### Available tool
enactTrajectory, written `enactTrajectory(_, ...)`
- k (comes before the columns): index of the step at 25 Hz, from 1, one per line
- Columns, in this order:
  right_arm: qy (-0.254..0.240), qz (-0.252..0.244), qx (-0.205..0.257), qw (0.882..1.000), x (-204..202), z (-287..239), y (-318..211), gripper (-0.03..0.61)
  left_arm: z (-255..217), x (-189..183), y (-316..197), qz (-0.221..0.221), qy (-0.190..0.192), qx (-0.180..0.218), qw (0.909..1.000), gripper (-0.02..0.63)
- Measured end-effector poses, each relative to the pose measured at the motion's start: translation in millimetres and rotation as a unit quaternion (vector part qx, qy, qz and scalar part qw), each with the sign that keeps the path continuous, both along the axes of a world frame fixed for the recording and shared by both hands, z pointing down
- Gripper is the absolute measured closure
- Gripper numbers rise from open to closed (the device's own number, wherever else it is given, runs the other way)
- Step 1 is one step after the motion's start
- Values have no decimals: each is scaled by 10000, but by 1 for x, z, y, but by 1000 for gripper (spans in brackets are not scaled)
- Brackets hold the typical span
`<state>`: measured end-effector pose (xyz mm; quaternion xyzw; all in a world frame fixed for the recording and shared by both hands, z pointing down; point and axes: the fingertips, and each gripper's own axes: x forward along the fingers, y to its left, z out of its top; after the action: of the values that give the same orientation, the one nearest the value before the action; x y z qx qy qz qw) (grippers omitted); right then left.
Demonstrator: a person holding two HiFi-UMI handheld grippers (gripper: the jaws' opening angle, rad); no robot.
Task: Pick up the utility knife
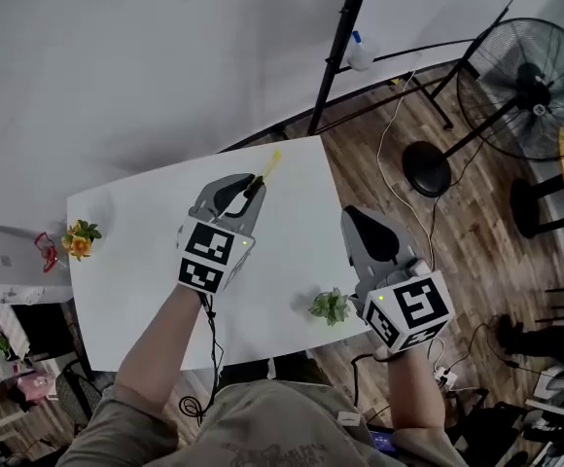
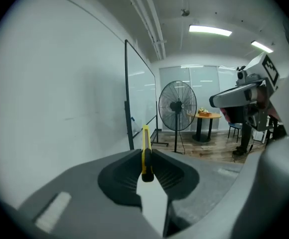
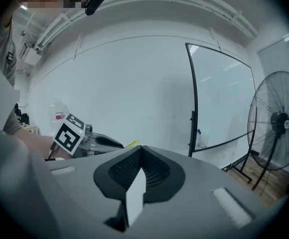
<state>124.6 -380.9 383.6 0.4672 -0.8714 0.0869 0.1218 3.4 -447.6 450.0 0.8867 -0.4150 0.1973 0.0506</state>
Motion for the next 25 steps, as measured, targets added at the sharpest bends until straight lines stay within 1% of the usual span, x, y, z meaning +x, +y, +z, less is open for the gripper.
enactTrajectory(3, -36, -36, 421, 9991, -5, -40, 15, 551, -43, -13, 24, -77, 242, 284, 9993, 549)
enactTrajectory(5, -98, -49, 669, 9977, -7, -65, 27, 550, -70, -23, 40, -160, 328, 518, 9980, 549)
enactTrajectory(8, -181, -95, 995, 9948, -10, -98, 43, 551, -108, -38, 59, -287, 368, 903, 9948, 549)
enactTrajectory(11, -165, -178, 1209, 9924, -14, -119, 56, 550, -138, -54, 79, -469, 318, 1308, 9898, 549)
enactTrajectory(13, -116, -258, 1300, 9911, -18, -128, 65, 551, -152, -63, 94, -551, 332, 1460, 9872, 549)
enactTrajectory(17, 21, -481, 1425, 9886, -28, -141, 84, 550, -177, -79, 122, -687, 384, 1574, 9844, 549)
enactTrajectory(21, 82, -520, 1519, 9870, -30, -148, 100, 551, -198, -98, 144, -789, 343, 1865, 9787, 549)
enactTrajectory(25, 117, -945, 1388, 9857, -44, -137, 113, 551, -204, -112, 164, -897, 320, 1894, 9773, 549)
